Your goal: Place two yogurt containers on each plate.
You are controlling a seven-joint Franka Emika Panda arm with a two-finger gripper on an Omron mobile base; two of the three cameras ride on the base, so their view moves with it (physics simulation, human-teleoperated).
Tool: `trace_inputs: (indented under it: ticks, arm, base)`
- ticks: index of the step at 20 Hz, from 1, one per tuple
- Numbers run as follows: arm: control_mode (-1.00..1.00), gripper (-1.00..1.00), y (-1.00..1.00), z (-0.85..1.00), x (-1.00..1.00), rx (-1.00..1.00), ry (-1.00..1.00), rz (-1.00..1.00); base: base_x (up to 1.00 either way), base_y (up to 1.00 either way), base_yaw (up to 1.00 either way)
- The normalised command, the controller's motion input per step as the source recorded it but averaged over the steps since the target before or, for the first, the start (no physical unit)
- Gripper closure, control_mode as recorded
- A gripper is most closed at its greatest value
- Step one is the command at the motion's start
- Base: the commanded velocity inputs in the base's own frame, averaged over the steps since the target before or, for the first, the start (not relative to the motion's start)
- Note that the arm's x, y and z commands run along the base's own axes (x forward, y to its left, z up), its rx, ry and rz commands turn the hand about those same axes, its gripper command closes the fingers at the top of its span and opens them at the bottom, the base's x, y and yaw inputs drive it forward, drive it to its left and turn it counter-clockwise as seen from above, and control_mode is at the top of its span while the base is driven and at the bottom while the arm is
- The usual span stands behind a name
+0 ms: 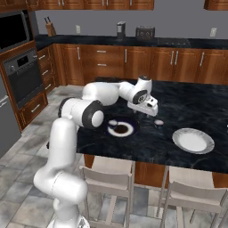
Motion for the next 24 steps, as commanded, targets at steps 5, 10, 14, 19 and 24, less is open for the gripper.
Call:
trace_inputs:
  ticks: [5, 10, 14, 19, 24]
  arm:
    - [-1.00, -1.00, -0.22, 0.00, 0.00, -0.06, 0.00, -0.24]
    - [-1.00, -1.00, -0.26, 0.00, 0.00, -0.04, 0.00, -0.22]
    - [-1.00, -1.00, -0.56, 0.00, -0.08, 0.00, 0.05, -0.11]
    - [-1.00, -1.00, -0.54, -0.18, 0.00, 0.01, 0.00, -0.04]
    - [-1.00, -1.00, -0.06, -0.31, 0.00, 0.00, 0.00, 0.00]
  base:
    - [0.00, 0.00, 0.00]
    - [0.00, 0.00, 0.00]
    - [0.00, 0.00, 0.00]
    - [0.00, 0.00, 0.00]
    - [0.00, 0.00, 0.00]
